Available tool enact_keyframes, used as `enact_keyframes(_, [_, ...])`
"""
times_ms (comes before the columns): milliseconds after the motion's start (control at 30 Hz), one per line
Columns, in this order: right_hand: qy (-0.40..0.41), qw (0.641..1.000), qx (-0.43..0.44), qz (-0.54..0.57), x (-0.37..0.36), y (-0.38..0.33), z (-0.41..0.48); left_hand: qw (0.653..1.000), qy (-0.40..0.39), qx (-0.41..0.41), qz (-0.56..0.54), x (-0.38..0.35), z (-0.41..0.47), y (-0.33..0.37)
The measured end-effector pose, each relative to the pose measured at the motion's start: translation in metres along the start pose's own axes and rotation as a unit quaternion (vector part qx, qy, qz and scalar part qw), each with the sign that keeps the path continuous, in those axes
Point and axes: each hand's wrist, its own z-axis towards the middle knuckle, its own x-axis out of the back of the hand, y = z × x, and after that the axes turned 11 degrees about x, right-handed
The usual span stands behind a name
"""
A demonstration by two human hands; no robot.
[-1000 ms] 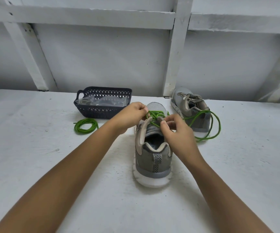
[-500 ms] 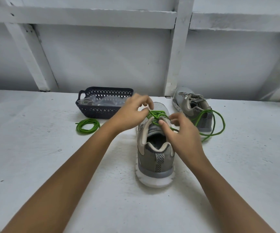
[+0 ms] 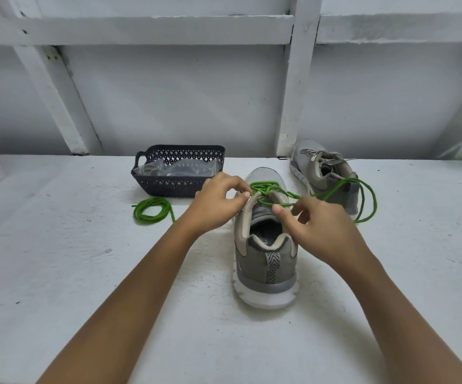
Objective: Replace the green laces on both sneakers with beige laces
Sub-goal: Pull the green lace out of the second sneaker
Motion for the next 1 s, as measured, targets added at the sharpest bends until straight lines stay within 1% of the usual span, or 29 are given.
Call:
enact_keyframes(67, [-0.01, 0.998, -0.008, 0.065, -0.002, 0.001, 0.001, 0.999, -0.002, 0.015, -0.04, -0.004, 0.0, 0.0])
enact_keyframes(133, [-0.023, 0.988, -0.004, 0.152, -0.004, 0.002, 0.005, 0.995, -0.006, 0.029, -0.09, -0.008, -0.002, 0.001])
enact_keyframes(200, [-0.037, 0.963, -0.009, 0.266, -0.009, 0.0, 0.007, 0.991, -0.008, 0.041, -0.125, -0.012, -0.004, 0.002])
enact_keyframes(233, [-0.028, 0.949, -0.02, 0.315, -0.015, -0.001, 0.007, 0.988, -0.002, 0.048, -0.144, -0.013, -0.004, 0.003])
enact_keyframes(300, [0.012, 0.927, -0.055, 0.371, -0.027, 0.001, 0.007, 0.968, 0.025, 0.089, -0.233, -0.013, -0.002, 0.002])
enact_keyframes(367, [0.04, 0.91, -0.081, 0.404, -0.034, 0.0, 0.007, 0.931, 0.053, 0.159, -0.323, -0.01, 0.001, 0.0])
enact_keyframes(400, [0.047, 0.906, -0.085, 0.413, -0.037, 0.0, 0.006, 0.925, 0.066, 0.176, -0.331, -0.009, 0.003, -0.002])
enact_keyframes(433, [0.051, 0.903, -0.087, 0.417, -0.037, 0.0, 0.006, 0.928, 0.076, 0.175, -0.319, -0.009, 0.003, -0.003])
enact_keyframes(467, [0.051, 0.902, -0.088, 0.418, -0.037, -0.001, 0.006, 0.937, 0.088, 0.154, -0.302, -0.009, 0.002, -0.004])
enact_keyframes(500, [0.05, 0.903, -0.088, 0.418, -0.037, 0.0, 0.006, 0.948, 0.097, 0.115, -0.282, -0.01, -0.001, -0.003])
enact_keyframes(533, [0.049, 0.904, -0.085, 0.416, -0.037, -0.001, 0.006, 0.961, 0.107, 0.067, -0.245, -0.011, -0.003, -0.003])
enact_keyframes(600, [0.049, 0.906, -0.079, 0.414, -0.037, 0.0, 0.006, 0.984, 0.116, -0.015, -0.133, -0.014, -0.004, -0.006])
enact_keyframes(633, [0.05, 0.906, -0.076, 0.414, -0.037, -0.001, 0.006, 0.99, 0.102, -0.029, -0.09, -0.015, -0.003, -0.009])
enact_keyframes(667, [0.051, 0.905, -0.074, 0.416, -0.037, -0.001, 0.006, 0.994, 0.081, -0.021, -0.076, -0.015, -0.003, -0.009])
enact_keyframes(733, [0.049, 0.904, -0.071, 0.418, -0.037, 0.0, 0.007, 0.993, 0.043, 0.01, -0.109, -0.014, -0.004, -0.01])
enact_keyframes(800, [0.046, 0.905, -0.07, 0.418, -0.038, 0.001, 0.008, 0.993, 0.041, 0.021, -0.111, -0.013, -0.005, -0.011])
enact_keyframes(833, [0.047, 0.905, -0.07, 0.417, -0.039, 0.001, 0.008, 0.991, 0.04, 0.029, -0.125, -0.012, -0.005, -0.011])
enact_keyframes(867, [0.047, 0.906, -0.071, 0.415, -0.039, 0.003, 0.008, 0.985, 0.047, 0.048, -0.162, -0.012, -0.005, -0.009])
enact_keyframes(900, [0.045, 0.907, -0.073, 0.412, -0.039, 0.003, 0.008, 0.971, 0.069, 0.078, -0.215, -0.011, -0.005, -0.008])
enact_keyframes(967, [0.041, 0.91, -0.074, 0.405, -0.04, 0.004, 0.009, 0.924, 0.141, 0.143, -0.326, -0.005, -0.004, -0.006])
enact_keyframes(1000, [0.041, 0.911, -0.076, 0.403, -0.041, 0.005, 0.009, 0.905, 0.177, 0.161, -0.352, -0.002, -0.004, -0.007])
